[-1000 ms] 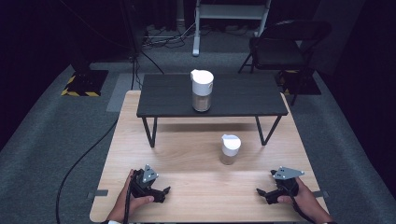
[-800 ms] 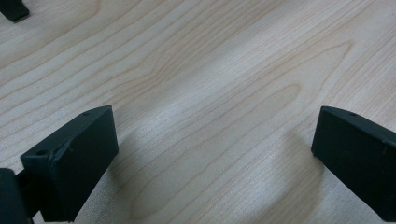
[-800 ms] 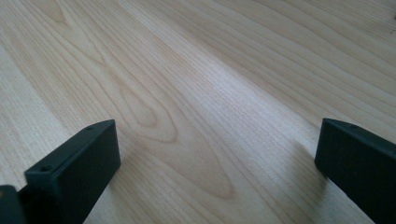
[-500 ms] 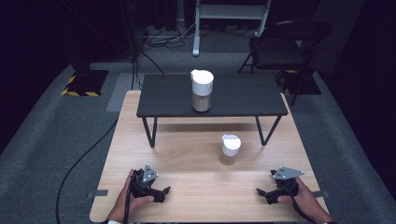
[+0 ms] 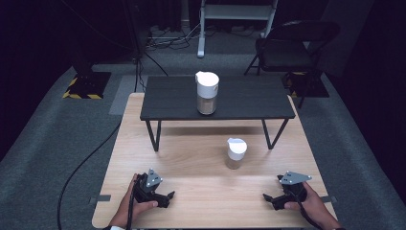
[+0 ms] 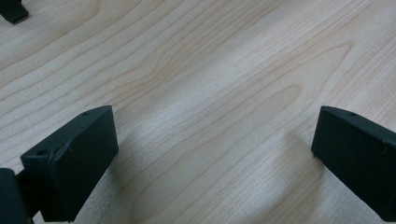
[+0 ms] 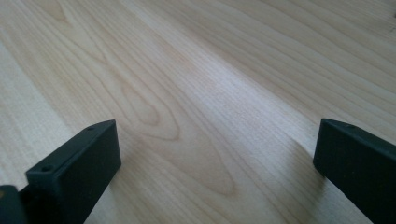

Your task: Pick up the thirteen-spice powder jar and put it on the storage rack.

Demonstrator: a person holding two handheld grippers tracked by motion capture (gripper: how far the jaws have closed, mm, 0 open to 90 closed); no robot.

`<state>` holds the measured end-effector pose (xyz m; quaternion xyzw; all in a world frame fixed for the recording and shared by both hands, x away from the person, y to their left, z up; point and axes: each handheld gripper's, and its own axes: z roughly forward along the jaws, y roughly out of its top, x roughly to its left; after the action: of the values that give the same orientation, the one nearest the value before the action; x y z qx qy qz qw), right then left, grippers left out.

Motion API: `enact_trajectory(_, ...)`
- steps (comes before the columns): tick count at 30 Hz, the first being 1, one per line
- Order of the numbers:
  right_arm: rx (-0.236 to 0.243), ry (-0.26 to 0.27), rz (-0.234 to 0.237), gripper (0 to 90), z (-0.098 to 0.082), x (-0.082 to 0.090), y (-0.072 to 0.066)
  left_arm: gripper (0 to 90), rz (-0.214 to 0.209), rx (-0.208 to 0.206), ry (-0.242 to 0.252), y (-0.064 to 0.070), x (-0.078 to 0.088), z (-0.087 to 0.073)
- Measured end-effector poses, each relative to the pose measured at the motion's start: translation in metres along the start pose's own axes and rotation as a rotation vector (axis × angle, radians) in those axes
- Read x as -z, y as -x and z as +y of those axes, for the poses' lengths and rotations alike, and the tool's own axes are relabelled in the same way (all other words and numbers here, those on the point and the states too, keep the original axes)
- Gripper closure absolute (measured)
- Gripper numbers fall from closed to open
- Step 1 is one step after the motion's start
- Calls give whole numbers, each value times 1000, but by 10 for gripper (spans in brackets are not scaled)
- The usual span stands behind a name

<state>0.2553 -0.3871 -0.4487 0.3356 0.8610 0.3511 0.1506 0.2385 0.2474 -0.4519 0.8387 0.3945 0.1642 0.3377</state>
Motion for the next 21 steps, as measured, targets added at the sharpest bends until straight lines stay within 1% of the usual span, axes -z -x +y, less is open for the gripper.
enact_trajectory(2,-1,3,-1,12,1,1,-1,4,0,0,0,0,0,0)
enact_trajectory(5,-20,35,-7,13,2,6,-2,4,0,0,0,0,0,0)
enact_trajectory(8,-40,48,8,19,6,9,-2,4,0,0,1,0,0,0)
enact_trajectory(11,-32,59,3,19,9,8,-6,4,0,0,1,0,0,0)
enact_trajectory(13,-15,67,2,19,12,9,-9,4,0,0,1,0,0,0)
enact_trajectory(14,-9,76,-8,20,13,9,-11,4,0,0,1,0,0,0)
enact_trajectory(17,-9,93,-1,20,17,12,-11,4,0,0,1,0,0,0)
enact_trajectory(19,-9,108,-17,23,20,14,-13,4,0,0,0,0,0,0)
enact_trajectory(21,-18,125,-13,23,23,15,-12,3,0,0,1,0,0,0)
